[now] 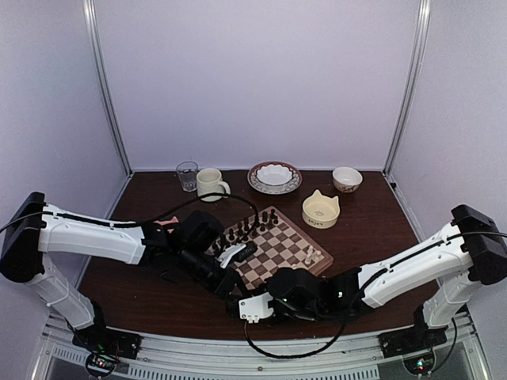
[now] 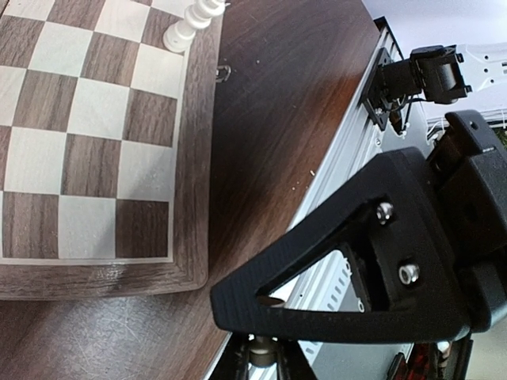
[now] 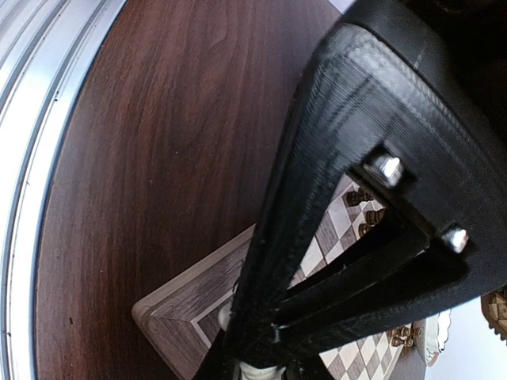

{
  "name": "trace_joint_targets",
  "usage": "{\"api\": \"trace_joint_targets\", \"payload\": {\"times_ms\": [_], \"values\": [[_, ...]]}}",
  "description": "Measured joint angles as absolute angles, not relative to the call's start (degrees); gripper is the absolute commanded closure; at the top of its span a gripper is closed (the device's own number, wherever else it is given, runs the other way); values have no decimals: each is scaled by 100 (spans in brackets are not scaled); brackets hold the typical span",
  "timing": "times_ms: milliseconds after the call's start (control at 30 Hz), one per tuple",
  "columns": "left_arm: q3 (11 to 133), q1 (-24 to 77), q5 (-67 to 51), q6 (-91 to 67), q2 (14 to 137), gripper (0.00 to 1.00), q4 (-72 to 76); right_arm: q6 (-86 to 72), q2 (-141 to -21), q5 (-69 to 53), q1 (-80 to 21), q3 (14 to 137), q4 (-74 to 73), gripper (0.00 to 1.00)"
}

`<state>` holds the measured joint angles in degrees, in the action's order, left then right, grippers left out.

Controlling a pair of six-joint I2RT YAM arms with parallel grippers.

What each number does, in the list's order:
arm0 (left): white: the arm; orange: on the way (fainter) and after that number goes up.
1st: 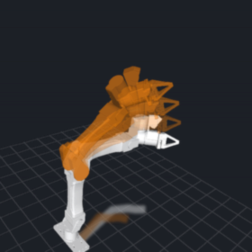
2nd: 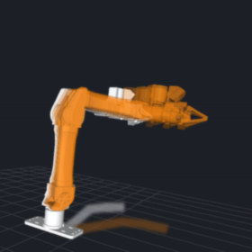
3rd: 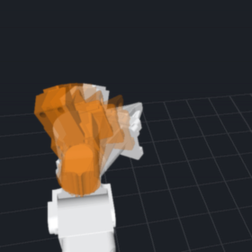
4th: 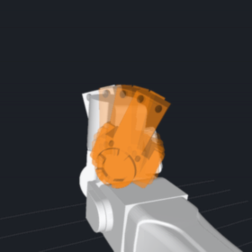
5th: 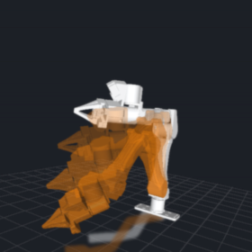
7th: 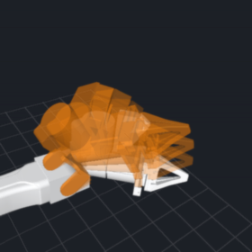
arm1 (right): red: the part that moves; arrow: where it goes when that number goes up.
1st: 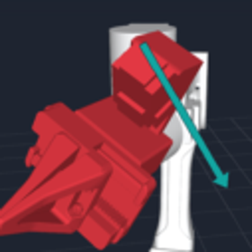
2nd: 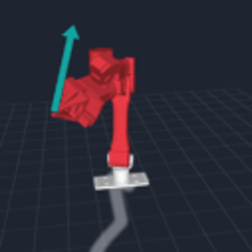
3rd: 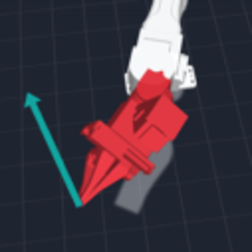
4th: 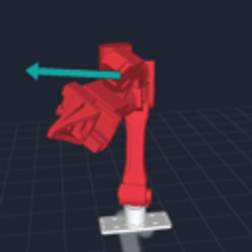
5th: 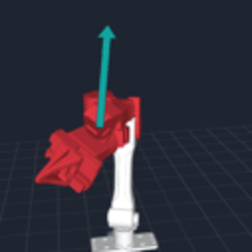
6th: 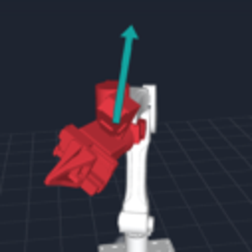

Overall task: Set up the chess pieces on the board
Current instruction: Pass from the left arm to the right, then pass from the right arm to the left

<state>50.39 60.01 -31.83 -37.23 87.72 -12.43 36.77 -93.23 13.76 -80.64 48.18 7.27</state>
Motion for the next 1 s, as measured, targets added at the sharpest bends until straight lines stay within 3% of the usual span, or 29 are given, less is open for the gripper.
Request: {"api": "trace_joint_targets", "payload": {"times_ms": [133,333,633,1000], "values": [[5037,6001,-3057,-3750,8720,68,-1247,3625,-9323,1393,-8064,4818,718,100],[4803,6001,-2670,-3791,8294,48,-1026,3514,-9321,1413,-8007,4818,766,100],[3763,6001,-1927,-3800,7275,47,139,2873,-8855,770,-7542,4587,1068,100],[2596,6010,-1730,-3579,7144,46,2840,1601,-8374,-377,-7013,4344,1737,100]]}}
